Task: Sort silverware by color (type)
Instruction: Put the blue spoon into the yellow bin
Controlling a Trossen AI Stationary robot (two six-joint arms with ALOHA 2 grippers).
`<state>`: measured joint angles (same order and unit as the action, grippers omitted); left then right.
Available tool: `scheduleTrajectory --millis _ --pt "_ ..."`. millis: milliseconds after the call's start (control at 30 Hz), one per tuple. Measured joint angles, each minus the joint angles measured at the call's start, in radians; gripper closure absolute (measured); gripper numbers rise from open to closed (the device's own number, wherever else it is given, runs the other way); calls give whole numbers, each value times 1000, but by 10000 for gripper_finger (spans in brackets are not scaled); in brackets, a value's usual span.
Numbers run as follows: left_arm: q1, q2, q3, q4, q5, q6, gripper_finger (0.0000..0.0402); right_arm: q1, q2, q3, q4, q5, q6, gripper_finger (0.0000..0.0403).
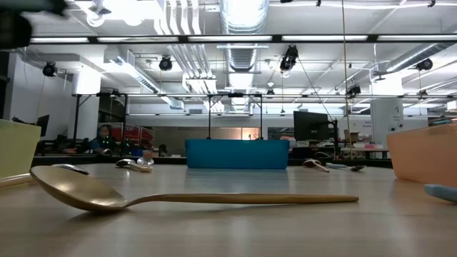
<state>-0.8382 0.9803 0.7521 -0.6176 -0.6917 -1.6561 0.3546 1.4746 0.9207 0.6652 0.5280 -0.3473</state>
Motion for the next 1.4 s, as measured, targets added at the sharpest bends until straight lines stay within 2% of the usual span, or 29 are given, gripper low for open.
scheduleTrajectory --millis 133,267,433,500,733,833,1133,1300,1400 --pt "-83 -26 0 -189 27 -204 386 0 -1 0 -161 92 60 223" --pt "-120 -27 0 -251 112 -261 386 -17 6 -1 -288 147 196 223" --pt "-124 18 -7 -266 187 -283 385 -28 22 0 -286 153 259 223" --pt "-124 50 -9 -266 189 -307 385 -33 21 3 -285 153 260 223" --pt "-154 125 -13 -280 296 -365 385 -62 21 30 -286 155 234 223" --pt "-186 128 -14 -322 296 -409 385 -76 20 35 -286 154 236 223" --pt "-301 117 -49 -348 191 -434 386 -114 20 37 -283 154 270 223" --pt "-314 120 -71 -346 102 -487 387 -140 20 59 -263 153 270 223" --pt "-316 131 -72 -344 92 -471 387 -146 20 76 -264 153 262 223"
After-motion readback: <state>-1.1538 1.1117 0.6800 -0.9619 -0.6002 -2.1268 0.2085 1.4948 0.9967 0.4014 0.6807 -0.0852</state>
